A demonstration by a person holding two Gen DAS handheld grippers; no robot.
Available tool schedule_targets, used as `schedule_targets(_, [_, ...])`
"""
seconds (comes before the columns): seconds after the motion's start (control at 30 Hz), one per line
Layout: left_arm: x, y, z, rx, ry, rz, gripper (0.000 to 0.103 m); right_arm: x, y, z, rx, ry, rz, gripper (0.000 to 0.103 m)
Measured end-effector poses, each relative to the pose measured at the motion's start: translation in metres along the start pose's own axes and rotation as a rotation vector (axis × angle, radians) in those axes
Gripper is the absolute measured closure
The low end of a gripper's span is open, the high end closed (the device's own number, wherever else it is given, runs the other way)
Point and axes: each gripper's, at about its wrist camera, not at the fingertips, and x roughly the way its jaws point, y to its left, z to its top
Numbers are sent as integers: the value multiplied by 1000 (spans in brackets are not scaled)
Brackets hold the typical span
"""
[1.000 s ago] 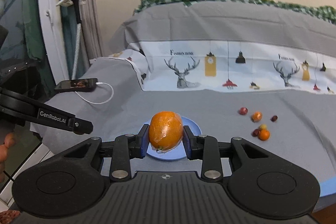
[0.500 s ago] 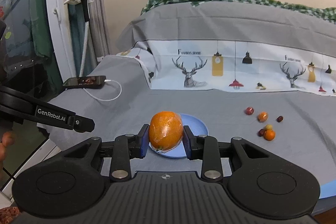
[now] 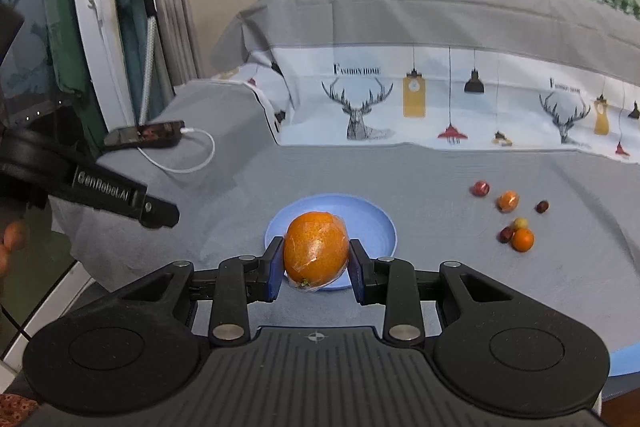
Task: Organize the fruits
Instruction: 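Carry the yellow-green fruit and kumquat to the blue plate and release both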
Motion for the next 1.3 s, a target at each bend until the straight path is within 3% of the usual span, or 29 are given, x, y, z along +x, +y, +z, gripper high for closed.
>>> schedule_targets(0.2, [41,0,21,-13,64,-4,74,35,-7,3,5,48,-9,69])
schedule_targets(0.63, [157,-19,44,63,165,-36,74,142,-29,1,-11,165,-31,69])
schedule_targets(1.17, [261,-31,35,188,276,-2,74,233,-50,-11,-63,307,-17,68])
schedule_targets(1.23, [260,-30,38,190,257,-4,60,237,-50,-8,-63,310,-11,67])
schedule_targets(1.3, [252,-30,42,167,218,-3,9,240,-51,-4,-65,332,-3,57])
